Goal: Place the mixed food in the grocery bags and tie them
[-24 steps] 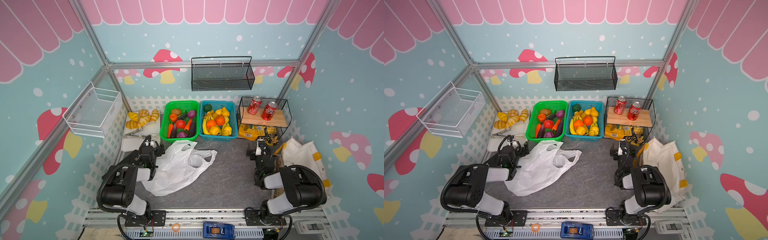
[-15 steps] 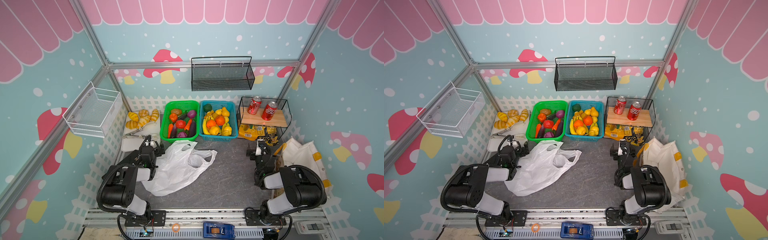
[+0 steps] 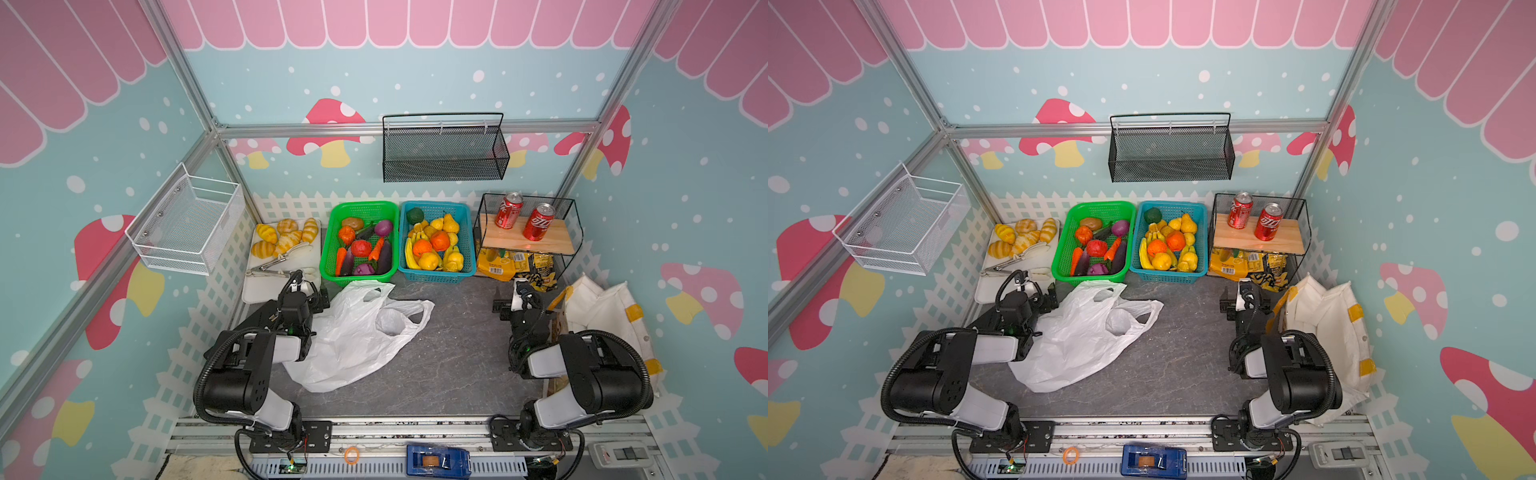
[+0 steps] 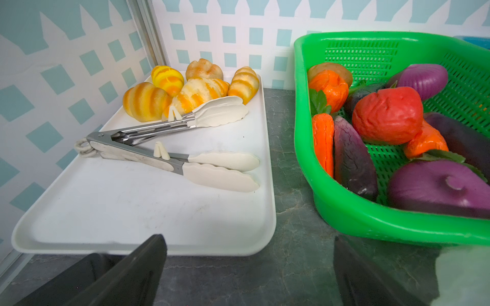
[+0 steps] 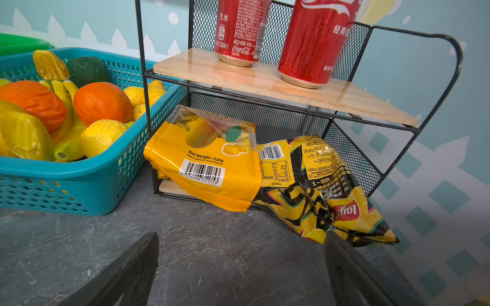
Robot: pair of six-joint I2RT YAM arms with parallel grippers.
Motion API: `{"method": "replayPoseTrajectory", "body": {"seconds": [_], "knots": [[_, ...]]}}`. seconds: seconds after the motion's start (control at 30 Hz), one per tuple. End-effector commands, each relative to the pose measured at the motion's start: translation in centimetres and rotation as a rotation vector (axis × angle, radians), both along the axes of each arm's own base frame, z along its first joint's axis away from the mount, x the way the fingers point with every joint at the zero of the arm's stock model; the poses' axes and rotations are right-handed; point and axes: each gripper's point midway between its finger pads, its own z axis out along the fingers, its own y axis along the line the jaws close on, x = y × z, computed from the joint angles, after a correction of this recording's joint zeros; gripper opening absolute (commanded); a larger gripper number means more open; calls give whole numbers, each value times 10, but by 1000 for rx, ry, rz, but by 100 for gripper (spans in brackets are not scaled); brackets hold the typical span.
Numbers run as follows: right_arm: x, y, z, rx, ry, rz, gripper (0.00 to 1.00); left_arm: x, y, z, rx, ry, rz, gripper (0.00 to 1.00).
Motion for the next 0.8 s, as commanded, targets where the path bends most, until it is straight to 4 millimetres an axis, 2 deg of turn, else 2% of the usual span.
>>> {"method": "replayPoseTrajectory", "body": {"seconds": [0.0,0.5,0.6,0.77], "knots": [[1,1,6,2,-26,8,98,6,0,14,0,-48,1,99],[0,0,6,0,-26,4,98,6,0,15,0,-50,2,100],[-6,-2,20,-10,-58,-27,98,2,6,22,-4,-72,36,100],[-16,13,63,-29,-126,-11,98,-17,16,67,-30,-106,109,100]]}}
